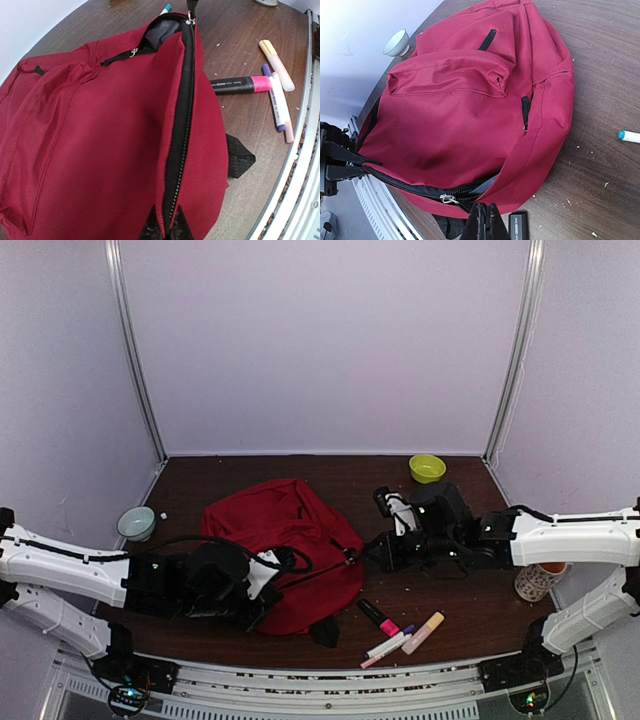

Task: Pack the student bag
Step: Zip the student bag into the largest pocket of the bag.

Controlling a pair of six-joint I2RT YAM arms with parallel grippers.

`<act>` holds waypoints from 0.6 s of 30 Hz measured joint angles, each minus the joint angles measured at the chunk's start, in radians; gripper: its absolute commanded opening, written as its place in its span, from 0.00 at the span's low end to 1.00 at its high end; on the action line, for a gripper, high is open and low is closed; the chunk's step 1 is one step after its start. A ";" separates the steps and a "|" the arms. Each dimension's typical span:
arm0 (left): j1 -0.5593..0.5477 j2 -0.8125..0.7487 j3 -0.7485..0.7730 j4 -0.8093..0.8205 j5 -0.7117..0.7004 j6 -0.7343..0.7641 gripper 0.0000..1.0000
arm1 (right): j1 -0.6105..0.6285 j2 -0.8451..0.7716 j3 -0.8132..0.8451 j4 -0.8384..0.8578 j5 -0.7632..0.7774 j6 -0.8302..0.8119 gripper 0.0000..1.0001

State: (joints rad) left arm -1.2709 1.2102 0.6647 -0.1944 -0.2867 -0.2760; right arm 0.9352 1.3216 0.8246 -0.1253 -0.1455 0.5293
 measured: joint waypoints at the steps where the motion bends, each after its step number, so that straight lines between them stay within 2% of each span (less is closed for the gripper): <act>1: 0.000 0.000 0.000 0.000 -0.002 -0.002 0.00 | 0.000 -0.002 0.000 -0.003 -0.001 -0.001 0.00; 9: 0.000 0.053 0.018 0.019 -0.010 0.014 0.00 | 0.000 -0.086 -0.043 -0.031 -0.011 0.002 0.00; 18: 0.000 0.229 0.179 0.005 0.002 0.109 0.00 | -0.012 -0.208 -0.139 -0.088 0.009 0.027 0.00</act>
State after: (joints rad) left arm -1.2709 1.4395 0.8440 -0.1894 -0.2852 -0.1665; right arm 0.9230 1.1133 0.6857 -0.2131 -0.1364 0.5560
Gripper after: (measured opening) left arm 0.024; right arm 0.010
